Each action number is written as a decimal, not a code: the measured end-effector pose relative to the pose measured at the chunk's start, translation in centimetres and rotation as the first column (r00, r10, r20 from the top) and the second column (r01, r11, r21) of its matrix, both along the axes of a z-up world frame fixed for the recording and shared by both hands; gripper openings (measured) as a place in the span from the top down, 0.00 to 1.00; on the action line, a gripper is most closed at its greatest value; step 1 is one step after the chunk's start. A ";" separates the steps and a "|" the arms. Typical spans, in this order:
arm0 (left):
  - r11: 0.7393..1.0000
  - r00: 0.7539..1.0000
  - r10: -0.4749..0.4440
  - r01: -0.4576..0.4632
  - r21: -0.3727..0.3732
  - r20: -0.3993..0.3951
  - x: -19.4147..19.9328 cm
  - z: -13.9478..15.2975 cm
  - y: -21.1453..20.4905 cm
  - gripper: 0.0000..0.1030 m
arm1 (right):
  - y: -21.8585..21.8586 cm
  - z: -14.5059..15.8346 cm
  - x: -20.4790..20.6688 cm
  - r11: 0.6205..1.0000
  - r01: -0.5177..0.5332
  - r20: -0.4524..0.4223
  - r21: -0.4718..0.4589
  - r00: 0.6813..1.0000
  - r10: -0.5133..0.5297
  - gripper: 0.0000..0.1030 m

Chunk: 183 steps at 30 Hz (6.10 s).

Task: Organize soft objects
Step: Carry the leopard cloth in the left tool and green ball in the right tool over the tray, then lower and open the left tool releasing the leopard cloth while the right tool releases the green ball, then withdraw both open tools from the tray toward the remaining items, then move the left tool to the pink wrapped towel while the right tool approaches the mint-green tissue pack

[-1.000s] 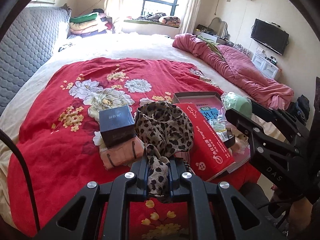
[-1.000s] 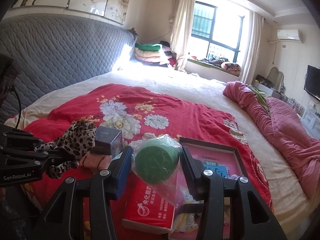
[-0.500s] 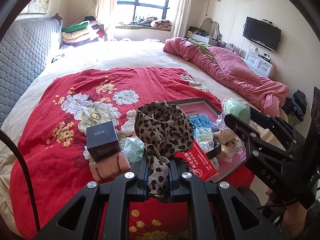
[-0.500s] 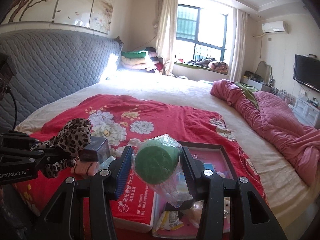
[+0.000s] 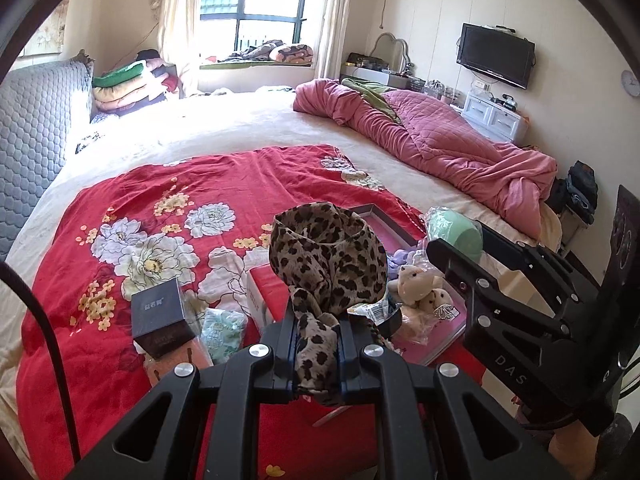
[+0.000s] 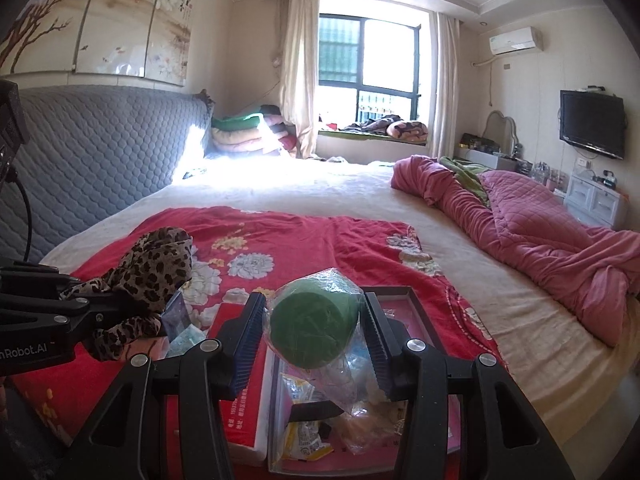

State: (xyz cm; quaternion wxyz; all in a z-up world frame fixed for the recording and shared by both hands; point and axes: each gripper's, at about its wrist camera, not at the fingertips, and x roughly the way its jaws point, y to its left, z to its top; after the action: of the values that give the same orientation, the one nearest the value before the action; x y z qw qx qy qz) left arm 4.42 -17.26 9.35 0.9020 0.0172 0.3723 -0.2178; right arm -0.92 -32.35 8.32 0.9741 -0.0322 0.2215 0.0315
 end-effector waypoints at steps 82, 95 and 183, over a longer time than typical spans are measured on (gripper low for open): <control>0.991 0.956 -0.112 0.128 0.042 -0.271 8.0 -8.5 -11.0 0.51 | -13.9 -8.4 1.7 0.934 0.334 -0.205 0.127 0.930 -0.305 0.28; 0.995 0.980 -0.064 0.077 0.062 -0.190 6.0 -5.2 -7.5 0.44 | -10.6 -4.8 1.3 0.959 0.260 -0.122 0.117 0.962 -0.245 0.28; 0.997 0.965 0.016 0.003 0.071 -0.262 8.5 -17.7 13.7 0.45 | 16.5 -8.7 10.2 0.807 -0.543 -0.496 -0.232 0.780 0.382 0.28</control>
State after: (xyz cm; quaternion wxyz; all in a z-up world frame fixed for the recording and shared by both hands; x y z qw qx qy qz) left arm 12.88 -3.61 -8.37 0.8443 0.0190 0.4961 -0.2018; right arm 9.24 -15.86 -0.36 0.8390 -0.2575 0.4155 0.2388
